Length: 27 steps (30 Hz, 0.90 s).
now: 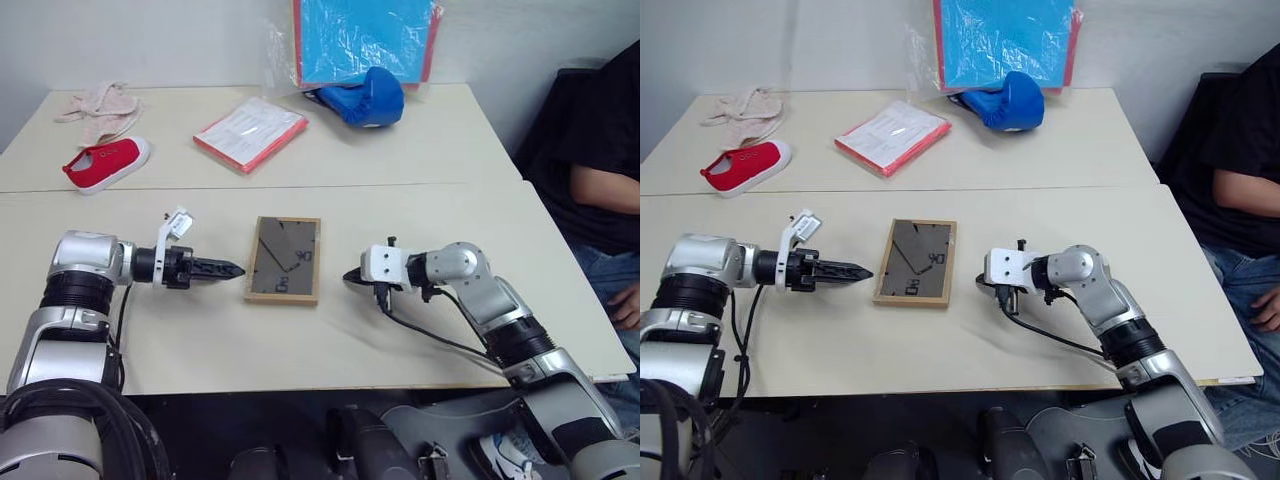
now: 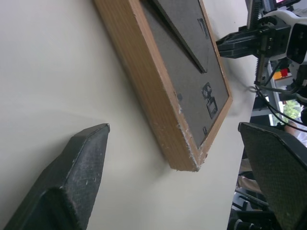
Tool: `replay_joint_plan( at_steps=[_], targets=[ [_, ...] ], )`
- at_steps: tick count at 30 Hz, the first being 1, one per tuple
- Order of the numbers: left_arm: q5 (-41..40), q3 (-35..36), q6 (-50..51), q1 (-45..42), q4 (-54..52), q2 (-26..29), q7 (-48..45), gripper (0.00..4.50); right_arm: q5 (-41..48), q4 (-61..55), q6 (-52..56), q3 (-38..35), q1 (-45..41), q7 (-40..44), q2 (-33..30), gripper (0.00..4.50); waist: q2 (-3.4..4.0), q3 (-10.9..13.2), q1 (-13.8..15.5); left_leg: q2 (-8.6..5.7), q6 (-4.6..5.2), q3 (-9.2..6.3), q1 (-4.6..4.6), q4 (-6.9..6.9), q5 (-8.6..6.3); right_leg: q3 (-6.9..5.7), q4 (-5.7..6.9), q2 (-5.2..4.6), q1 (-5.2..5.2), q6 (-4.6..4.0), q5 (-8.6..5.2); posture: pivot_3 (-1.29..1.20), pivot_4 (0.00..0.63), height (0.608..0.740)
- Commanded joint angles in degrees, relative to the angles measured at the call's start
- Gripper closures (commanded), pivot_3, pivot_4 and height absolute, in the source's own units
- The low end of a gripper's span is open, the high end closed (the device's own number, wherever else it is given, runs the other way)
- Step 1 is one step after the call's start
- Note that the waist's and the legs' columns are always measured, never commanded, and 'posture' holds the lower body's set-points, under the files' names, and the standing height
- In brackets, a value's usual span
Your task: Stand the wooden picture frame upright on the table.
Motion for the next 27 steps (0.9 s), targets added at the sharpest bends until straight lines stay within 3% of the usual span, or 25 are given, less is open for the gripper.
replay_joint_plan(
  at_steps=[1,6,11,20,22,25,27],
  targets=[
    [-0.18,-3.77,2.67,1.87,-0.72,-4.35,1.52,0.02,-1.84,0.48,-3.02,1.51,-1.65,-1.04,1.24,4.5,0.02,-0.02,0.11,-0.01,0.0,0.0,0.01,0.0,0.0,0.0,0.0,-0.02,0.02,0.0,0.0,0.0,0.15,0.74],
    [-0.96,-3.61,3.77,1.94,-2.48,-9.75,4.57,0.02,-2.98,1.94,-3.43,2.27,-2.79,-2.22,3.68,4.5,0.27,-0.29,1.26,-0.05,0.04,-0.01,0.12,0.03,-0.02,-0.01,-0.02,-0.07,0.16,0.01,0.0,0.0,0.15,0.74],
    [-2.83,-1.43,5.08,0.97,-2.32,-11.3,6.19,0.02,-3.5,2.3,-3.75,2.05,-2.86,-2.29,4.33,4.5,0.28,-0.31,1.6,-0.08,0.11,0.0,0.1,0.1,-0.06,-0.01,-0.01,-0.11,0.18,0.02,-0.01,0.0,0.15,0.74],
    [-6.28,2.45,7.0,-1.48,-1.91,-9.98,6.42,2.72,-3.03,1.86,-4.33,1.07,-1.62,-2.79,3.51,4.5,0.22,-0.27,1.08,-0.04,0.08,-0.01,0.02,0.15,-0.04,-0.04,0.09,-0.1,0.07,0.02,-0.01,0.0,0.15,0.74],
    [-7.94,3.51,8.48,-1.48,-3.69,-9.8,6.6,3.12,-1.75,-0.35,-3.5,-0.1,-0.38,-2.53,2.74,4.5,0.22,-0.27,1.12,-0.04,0.07,-0.01,0.03,0.16,-0.04,-0.04,0.1,-0.1,0.08,0.02,-0.01,0.0,0.15,0.74],
    [-11.37,5.95,11.38,-0.45,-8.52,-8.87,7.23,3.23,3.78,-6.84,3.48,-3.53,1.72,0.21,0.91,4.5,0.18,-0.21,1.17,-0.05,0.08,-0.03,-0.02,0.17,-0.04,-0.04,0.09,-0.1,0.06,0.02,-0.01,0.0,0.15,0.74],
    [-14.08,8.63,13.61,1.39,-15.03,-8.02,8.75,3.23,11.5,-13.71,15.23,-7.84,2.42,3.72,-1.36,4.12,0.22,-0.1,1.13,-0.04,0.07,-0.05,-0.09,0.17,-0.04,-0.05,0.1,-0.1,0.01,0.03,-0.01,0.0,0.15,0.74]
  ],
)
